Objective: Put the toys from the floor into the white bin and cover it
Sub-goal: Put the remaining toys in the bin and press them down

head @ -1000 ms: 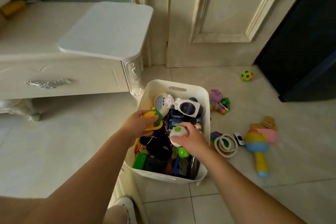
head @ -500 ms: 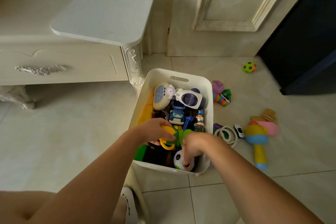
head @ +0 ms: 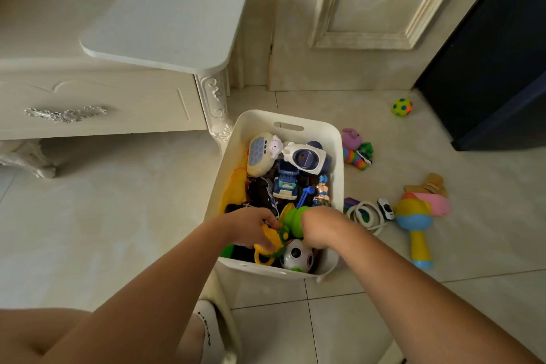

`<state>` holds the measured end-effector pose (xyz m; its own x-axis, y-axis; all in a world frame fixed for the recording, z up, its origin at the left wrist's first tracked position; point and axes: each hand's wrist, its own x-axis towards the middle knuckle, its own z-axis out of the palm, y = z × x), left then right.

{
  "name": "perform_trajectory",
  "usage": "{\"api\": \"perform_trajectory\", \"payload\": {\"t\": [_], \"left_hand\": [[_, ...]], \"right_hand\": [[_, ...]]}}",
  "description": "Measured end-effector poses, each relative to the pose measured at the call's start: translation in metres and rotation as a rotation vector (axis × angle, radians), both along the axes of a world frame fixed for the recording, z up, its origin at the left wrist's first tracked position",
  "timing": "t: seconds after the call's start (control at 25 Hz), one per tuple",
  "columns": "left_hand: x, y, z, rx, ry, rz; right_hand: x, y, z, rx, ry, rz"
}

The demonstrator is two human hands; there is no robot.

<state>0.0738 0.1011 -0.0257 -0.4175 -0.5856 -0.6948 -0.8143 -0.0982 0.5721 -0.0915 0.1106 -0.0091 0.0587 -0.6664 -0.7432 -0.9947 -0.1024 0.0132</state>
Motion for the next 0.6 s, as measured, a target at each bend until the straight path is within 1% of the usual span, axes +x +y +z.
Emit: {"api": "perform_trajectory", "payload": {"t": [0.08, 0.16, 0.32, 0.44, 0.48, 0.52, 0.6], "left_hand": [[-0.004, 0.002, 0.0, -0.075, -0.06, -0.05], [-0.009, 0.006, -0.003, -0.148, -0.196, -0.166], [-0.016, 0.009, -0.004, -0.166, -0.369, -0.285], [-0.027, 0.009, 0.005, -0.223, -0.488, -0.399], [-0.033, 0.005, 0.012, -0.229, -0.501, -0.421], [-0.039, -0.001, 0.018, -0.235, -0.487, -0.418], [-0.055, -0.014, 0.03, -0.31, -0.373, -0.344]], "right_hand": [[-0.002, 0.004, 0.0, 0.022, -0.026, -0.019], [0.002, 0.015, -0.009, 0.028, -0.028, 0.004], [0.009, 0.029, -0.018, -0.068, -0.083, 0.004], [0.006, 0.028, -0.012, -0.047, -0.116, -0.021], [0.003, 0.026, -0.009, -0.037, -0.174, -0.068], [-0.001, 0.022, -0.004, -0.053, -0.275, -0.149], [-0.017, 0.011, 0.007, -0.192, -0.535, -0.373]]}}
